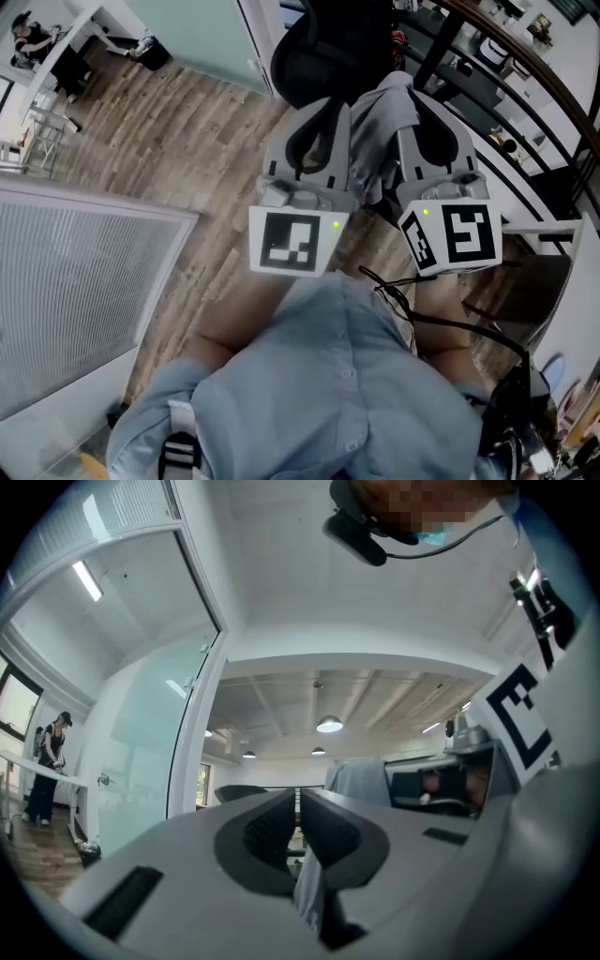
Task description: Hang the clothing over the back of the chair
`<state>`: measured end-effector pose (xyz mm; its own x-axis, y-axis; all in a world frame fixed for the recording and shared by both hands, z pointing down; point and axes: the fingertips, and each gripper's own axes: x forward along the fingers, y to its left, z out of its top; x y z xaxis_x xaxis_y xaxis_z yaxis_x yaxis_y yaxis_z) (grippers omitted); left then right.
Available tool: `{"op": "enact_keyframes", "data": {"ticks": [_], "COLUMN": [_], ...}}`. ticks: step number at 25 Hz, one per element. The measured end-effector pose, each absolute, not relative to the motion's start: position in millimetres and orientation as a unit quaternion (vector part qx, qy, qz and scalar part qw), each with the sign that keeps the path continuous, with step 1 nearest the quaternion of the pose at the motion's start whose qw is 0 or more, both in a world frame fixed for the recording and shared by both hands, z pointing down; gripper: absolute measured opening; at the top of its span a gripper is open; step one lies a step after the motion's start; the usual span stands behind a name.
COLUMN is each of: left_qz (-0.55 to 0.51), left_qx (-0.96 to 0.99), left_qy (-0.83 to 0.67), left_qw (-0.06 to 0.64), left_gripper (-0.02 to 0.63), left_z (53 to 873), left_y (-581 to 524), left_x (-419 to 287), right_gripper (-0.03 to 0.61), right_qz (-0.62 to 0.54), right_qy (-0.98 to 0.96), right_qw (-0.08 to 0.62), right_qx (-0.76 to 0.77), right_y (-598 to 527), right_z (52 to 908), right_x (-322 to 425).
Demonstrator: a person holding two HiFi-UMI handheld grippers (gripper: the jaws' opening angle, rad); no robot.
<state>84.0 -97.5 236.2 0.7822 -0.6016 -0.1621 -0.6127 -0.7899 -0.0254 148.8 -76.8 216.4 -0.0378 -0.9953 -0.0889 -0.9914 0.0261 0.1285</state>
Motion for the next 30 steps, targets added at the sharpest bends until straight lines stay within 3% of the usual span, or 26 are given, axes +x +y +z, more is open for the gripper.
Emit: {"op": "enact_keyframes", "data": {"ticks": [11,30], "left_qz": [0.095,0.07], "left_qx": [-0.954,-0.977], "left_qy": [0.28,0.199], "left_qw": [0.059,0.021], "left_gripper": [0.021,0.021], "left_z": [196.5,188.5], "left_y": [-187.6,-267.9], "left_x": [98.4,154.8], "right_gripper": [0.023,0.023], "right_qz": [-0.116,-0.098], "right_qy": [-0.691,-0.656], "right_qw": [0.025,0.044], "right_qx": [0.713,0.747], "right_y": [-171.6,-266.9], "right_z": [160.9,135.4], "right_x": [165.4,223.6]}}
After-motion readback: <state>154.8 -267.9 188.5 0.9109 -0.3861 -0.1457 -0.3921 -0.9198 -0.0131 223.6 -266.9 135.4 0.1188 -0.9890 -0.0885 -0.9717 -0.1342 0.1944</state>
